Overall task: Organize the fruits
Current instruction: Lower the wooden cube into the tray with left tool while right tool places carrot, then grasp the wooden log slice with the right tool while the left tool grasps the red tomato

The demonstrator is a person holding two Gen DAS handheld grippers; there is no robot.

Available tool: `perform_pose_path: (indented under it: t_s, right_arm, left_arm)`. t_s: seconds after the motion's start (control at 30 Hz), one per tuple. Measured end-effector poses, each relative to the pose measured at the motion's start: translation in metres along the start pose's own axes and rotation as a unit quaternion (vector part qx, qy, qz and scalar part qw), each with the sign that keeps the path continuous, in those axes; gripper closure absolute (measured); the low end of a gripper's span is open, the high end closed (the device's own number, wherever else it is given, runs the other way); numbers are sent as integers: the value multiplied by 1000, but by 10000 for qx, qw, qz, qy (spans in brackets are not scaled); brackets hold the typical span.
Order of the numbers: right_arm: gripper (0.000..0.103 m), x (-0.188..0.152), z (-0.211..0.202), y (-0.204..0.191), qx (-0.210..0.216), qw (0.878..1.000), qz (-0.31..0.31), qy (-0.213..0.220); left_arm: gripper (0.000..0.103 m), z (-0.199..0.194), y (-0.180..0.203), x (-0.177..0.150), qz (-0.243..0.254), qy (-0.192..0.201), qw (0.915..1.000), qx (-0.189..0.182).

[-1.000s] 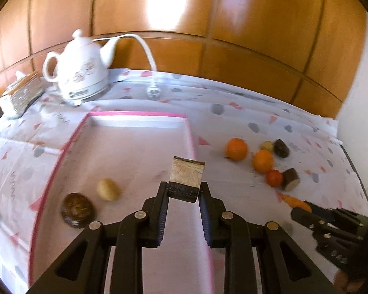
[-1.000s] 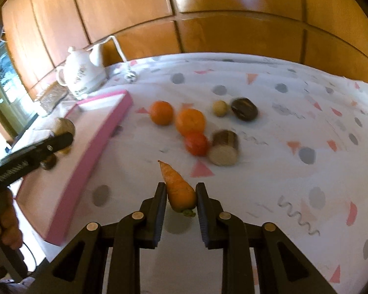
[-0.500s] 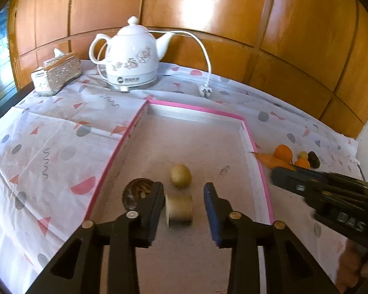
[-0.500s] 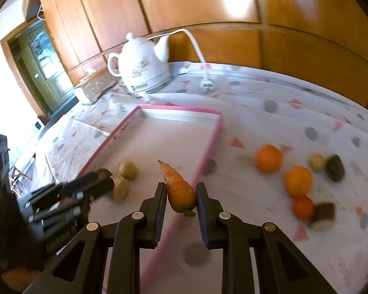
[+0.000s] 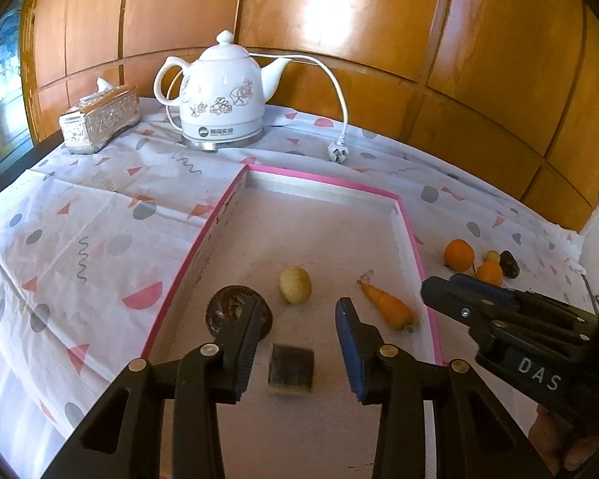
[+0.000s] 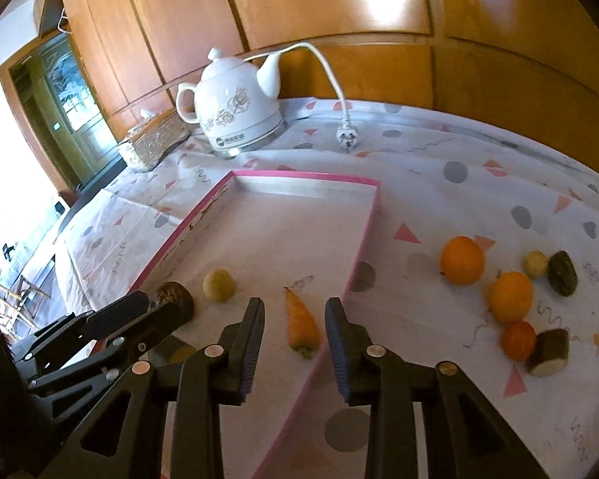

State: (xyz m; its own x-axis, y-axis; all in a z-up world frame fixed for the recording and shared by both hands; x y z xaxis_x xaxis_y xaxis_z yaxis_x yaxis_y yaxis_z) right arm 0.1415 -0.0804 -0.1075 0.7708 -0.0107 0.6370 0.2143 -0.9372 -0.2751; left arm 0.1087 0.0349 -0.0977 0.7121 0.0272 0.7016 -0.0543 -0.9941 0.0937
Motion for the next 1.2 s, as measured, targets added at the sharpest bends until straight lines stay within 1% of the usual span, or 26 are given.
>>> perform_pose_path:
  t_s: [0.17,0.37,0.43,0.5,0.6,0.67,0.8,0.9,0.93,0.97,1.03,1.2]
  right_arm:
    - [71,-2,-15,14,-116,9997,122,191]
    - [71,-10,-27,47,-352,9980,435,301]
    - [71,-15,-31,62,-451,9967,586,325]
    - [71,-21,-38,82,-576,9947,779,350]
    - [71,-31,-48,112,-797,9903,1066,387]
    - [66,-38,-54,129,-931,9872,1229,400]
    - [66,-49,-62,166,-1231,9793,1555,408]
    - [66,-48,-62,177,-1337,9775,1582,405]
    - [65,-46,-61,179,-1328,9779,1563,406]
    - [61,-45,-59,180,-1329,9783,1537,404]
    - [59,-42,-55,181,-1343,9792,1464,403]
    - [59,-33,-43,185,-1422,9805,1312,355]
  left_arm:
    - [64,-1,10,-1,110,-35,9999,-51]
    - [64,-2,24,-3,279,-48,9995,-141]
    - [64,-2,30,-4,347,-51,9992,-211]
    - [59,-2,37,-5,395,-75,9987,-309]
    - [59,-2,49,-8,510,-105,9977,-445]
    - [59,-2,56,-10,586,-112,9970,-494]
    - [59,-1,65,-12,680,-147,9958,-589]
    - [59,-1,70,-13,749,-150,9949,-655]
    - [59,-1,71,-13,767,-152,9947,-665]
    - [59,-1,73,-14,783,-157,9945,-683]
    - [59,-1,75,-14,802,-166,9941,-712]
    - [59,0,81,-15,871,-188,9929,-792]
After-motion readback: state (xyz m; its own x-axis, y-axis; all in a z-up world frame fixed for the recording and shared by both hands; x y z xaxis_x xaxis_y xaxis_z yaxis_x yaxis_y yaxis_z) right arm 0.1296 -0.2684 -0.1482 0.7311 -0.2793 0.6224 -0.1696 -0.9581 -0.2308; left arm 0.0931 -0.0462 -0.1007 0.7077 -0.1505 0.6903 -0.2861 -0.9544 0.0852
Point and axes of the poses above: each gripper's, at about its wrist camera, not at the fingertips, and z roughly the way its jaws point, y to its right, x to its top, the point moved 10 cm from there along z, roughly the way its jaws point, and after that the axes turned 5 degrees about z, right-handed, at the moved point
